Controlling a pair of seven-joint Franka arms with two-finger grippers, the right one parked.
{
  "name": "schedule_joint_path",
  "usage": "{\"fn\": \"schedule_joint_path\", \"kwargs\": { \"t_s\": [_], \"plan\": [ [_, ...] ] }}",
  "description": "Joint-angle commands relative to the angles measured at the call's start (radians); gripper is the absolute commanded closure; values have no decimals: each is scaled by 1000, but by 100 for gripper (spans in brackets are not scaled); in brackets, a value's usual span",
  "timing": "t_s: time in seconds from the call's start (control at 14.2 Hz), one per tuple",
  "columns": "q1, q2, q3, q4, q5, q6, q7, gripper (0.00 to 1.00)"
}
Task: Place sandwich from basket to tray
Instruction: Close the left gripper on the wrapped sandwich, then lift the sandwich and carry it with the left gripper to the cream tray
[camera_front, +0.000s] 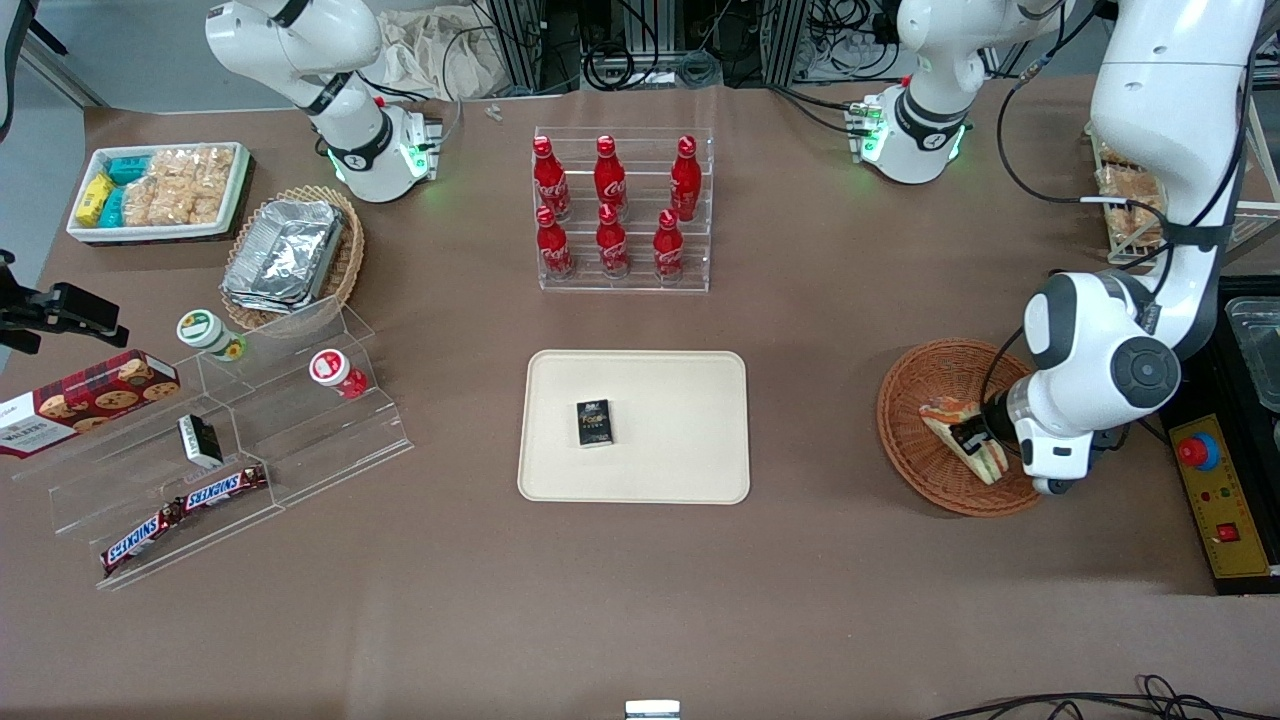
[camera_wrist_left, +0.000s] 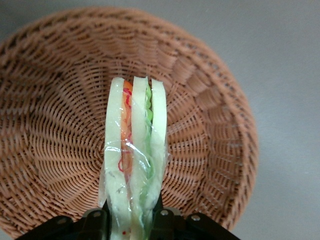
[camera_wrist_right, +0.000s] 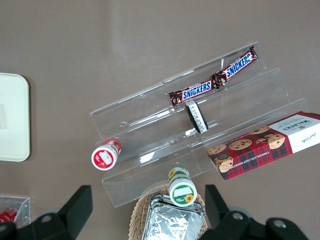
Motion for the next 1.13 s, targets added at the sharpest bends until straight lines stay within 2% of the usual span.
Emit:
{"fn": "schedule_joint_path", "kwargs": {
  "t_s": [0.0, 0.14, 0.28, 0.49, 0.71, 1.06],
  "plan": [
    [-21, -70, -17, 95, 22, -180, -10, 100],
    [-73, -58, -34, 251, 20, -346, -11, 100],
    [-152, -53, -40, 348, 19, -438, -10, 100],
    [-325, 13, -40, 431, 22, -434, 5, 100],
    [-486, 171, -40, 532, 83, -430, 9, 100],
    [-569, 286, -40, 535, 77, -337, 7, 100]
  ]
}}
